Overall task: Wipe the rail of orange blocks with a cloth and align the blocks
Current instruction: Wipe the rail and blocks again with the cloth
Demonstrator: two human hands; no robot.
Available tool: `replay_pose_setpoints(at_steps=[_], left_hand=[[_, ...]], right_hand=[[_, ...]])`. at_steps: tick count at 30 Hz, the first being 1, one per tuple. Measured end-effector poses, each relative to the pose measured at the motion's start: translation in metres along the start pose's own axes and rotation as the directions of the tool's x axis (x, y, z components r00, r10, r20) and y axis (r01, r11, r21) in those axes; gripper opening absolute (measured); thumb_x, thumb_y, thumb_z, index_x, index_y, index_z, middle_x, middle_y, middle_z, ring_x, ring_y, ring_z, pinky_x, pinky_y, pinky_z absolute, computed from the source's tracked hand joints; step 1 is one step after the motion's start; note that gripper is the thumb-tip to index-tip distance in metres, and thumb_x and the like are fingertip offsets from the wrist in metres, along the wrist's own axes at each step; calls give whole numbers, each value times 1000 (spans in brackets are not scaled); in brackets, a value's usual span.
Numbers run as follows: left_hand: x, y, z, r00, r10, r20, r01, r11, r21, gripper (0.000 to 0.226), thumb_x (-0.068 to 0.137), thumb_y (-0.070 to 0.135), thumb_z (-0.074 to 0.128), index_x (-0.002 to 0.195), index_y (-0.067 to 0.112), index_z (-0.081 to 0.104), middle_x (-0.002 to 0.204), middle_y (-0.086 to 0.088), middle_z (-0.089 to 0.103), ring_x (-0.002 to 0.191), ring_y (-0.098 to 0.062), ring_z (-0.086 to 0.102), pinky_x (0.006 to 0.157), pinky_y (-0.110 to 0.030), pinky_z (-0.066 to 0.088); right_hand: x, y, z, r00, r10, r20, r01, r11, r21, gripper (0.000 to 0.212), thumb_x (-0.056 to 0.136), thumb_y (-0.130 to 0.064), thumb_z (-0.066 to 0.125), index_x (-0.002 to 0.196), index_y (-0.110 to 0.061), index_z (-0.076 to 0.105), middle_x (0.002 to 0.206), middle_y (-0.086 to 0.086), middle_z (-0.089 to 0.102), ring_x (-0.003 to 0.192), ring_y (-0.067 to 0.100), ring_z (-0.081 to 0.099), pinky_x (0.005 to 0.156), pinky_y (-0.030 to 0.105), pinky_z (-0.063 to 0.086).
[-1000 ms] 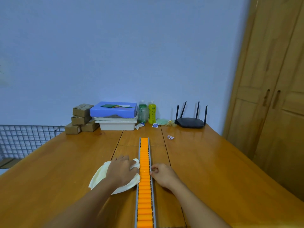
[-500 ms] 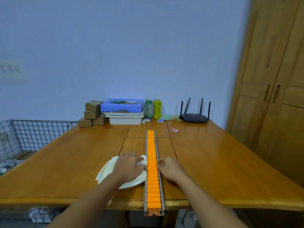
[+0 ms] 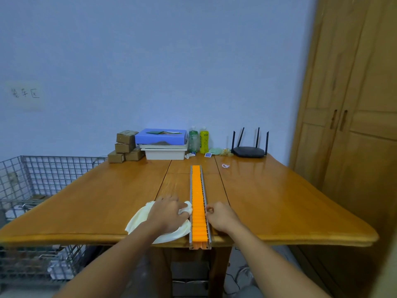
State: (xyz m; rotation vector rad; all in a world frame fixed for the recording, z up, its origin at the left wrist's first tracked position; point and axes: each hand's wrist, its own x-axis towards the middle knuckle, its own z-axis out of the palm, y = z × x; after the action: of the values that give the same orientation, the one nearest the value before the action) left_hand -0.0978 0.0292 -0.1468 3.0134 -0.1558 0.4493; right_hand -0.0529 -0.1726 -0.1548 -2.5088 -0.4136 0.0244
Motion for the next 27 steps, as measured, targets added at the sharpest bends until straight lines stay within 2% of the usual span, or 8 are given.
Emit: replay_pose_setpoints(at_steps=[4, 11, 16, 18, 21, 27], left_hand=[[-15, 6, -9, 999, 19, 33, -20, 1000, 23, 49, 99, 51, 43, 140, 30, 60, 138, 1, 59, 126, -20, 50, 105, -37, 34], [-42, 10, -16, 999, 36, 38, -35, 999, -23, 50, 98, 52, 42, 138, 29, 62, 127, 1, 62, 116, -18, 51, 98, -36, 38], [-61, 15, -17, 998, 32, 57, -29, 998, -51, 51, 95, 53, 42, 133, 28, 66, 121, 2, 64, 107, -15, 53, 88, -33, 43], [-68, 17, -17, 998, 24, 64, -20, 998, -66, 54, 94, 55, 41, 136, 29, 63, 122, 3, 63, 106, -14, 52, 84, -30, 39], [-80, 17, -18, 998, 16, 68, -9, 996, -91, 63, 86, 59, 35, 137, 32, 61, 125, 5, 62, 109, -12, 50, 86, -30, 37], [-96, 23, -24, 997, 77, 25, -75, 996, -51, 51, 91, 52, 42, 134, 34, 63, 116, 8, 60, 99, -9, 45, 82, -29, 34]], right_hand=[[-17, -3, -1, 1000, 8, -8, -8, 1000, -17, 27, 99, -30, 52, 120, -26, 69, 103, -2, 70, 87, 15, 63, 79, 35, 56], [-42, -5, 3, 999, 23, -31, -24, 1000, -14, 29, 101, -28, 51, 126, -26, 65, 102, -2, 69, 82, 13, 63, 67, 30, 51], [-57, -7, 2, 998, 43, -43, -45, 998, -41, 21, 100, -30, 54, 111, -23, 70, 92, -1, 68, 79, 15, 64, 67, 31, 53], [-62, -7, 1, 998, 42, -42, -44, 997, -57, 18, 100, -32, 55, 105, -23, 70, 92, -2, 67, 79, 14, 62, 66, 30, 51], [-67, -7, 1, 998, 44, -45, -47, 996, -73, 17, 100, -31, 56, 103, -23, 70, 92, -2, 67, 79, 14, 61, 64, 29, 47], [-76, -13, 4, 997, 65, -51, -68, 995, -72, 17, 98, -31, 55, 99, -23, 69, 90, 0, 68, 81, 16, 63, 68, 31, 49]])
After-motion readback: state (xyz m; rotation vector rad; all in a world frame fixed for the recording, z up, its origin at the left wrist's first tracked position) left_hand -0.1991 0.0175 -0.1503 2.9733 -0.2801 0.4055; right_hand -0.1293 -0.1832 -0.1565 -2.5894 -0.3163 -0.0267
